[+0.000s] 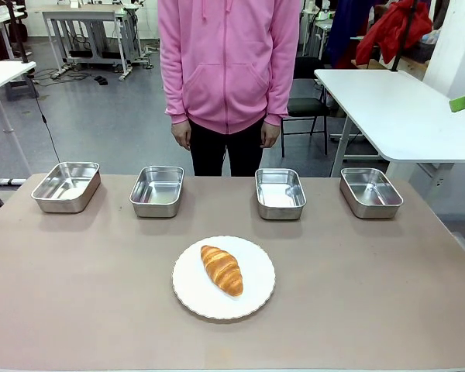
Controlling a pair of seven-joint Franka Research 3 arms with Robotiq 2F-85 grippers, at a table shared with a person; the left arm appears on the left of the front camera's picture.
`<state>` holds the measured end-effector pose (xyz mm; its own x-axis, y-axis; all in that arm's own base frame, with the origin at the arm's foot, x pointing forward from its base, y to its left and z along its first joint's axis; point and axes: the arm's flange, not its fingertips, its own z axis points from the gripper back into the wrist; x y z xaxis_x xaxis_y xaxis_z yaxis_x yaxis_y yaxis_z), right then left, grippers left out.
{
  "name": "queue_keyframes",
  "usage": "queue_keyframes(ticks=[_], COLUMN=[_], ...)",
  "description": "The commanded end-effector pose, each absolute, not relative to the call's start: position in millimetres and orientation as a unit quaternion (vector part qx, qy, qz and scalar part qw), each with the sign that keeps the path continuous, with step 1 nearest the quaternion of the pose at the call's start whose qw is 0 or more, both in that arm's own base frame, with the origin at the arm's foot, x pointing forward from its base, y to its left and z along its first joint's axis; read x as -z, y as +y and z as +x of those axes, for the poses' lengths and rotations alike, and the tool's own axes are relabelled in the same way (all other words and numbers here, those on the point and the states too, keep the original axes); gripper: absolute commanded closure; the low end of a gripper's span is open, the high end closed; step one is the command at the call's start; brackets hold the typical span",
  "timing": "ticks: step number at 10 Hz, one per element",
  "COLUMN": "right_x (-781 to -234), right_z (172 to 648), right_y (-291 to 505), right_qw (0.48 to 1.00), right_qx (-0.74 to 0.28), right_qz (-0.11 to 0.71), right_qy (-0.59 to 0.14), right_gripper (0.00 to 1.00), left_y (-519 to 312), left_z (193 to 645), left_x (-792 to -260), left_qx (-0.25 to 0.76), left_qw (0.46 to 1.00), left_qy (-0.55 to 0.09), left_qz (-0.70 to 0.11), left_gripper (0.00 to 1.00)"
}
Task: Place the bread in the container.
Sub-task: Place the Butter Roll into the Airtight Container indicated by the human.
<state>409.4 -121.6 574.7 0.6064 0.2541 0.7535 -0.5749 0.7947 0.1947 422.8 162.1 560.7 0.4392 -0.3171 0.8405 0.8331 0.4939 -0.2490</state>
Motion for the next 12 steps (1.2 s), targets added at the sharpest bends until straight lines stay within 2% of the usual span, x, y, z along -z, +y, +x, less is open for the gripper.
queue_keyframes(ticks=[1,12], right_x=[-575.5,-575.5], right_z=[410.8,410.8], right_y=[-121.2,-121.2], right_qw=[0.864,0.864], right_qx=[-0.241,-0.241], right_qz=[0.222,0.222], right_qy=[-0.383,-0.383], right_gripper=[0.0,0.0], left_y=[162.3,162.3], left_z=[422.6,422.6], left_x=[-560.5,-560.5], left_qx=[0.373,0.373], left_qw=[0.775,0.775], left_qy=[-0.38,-0.38], left_qz=[-0.34,-0.34], left_gripper=[0.0,0.0])
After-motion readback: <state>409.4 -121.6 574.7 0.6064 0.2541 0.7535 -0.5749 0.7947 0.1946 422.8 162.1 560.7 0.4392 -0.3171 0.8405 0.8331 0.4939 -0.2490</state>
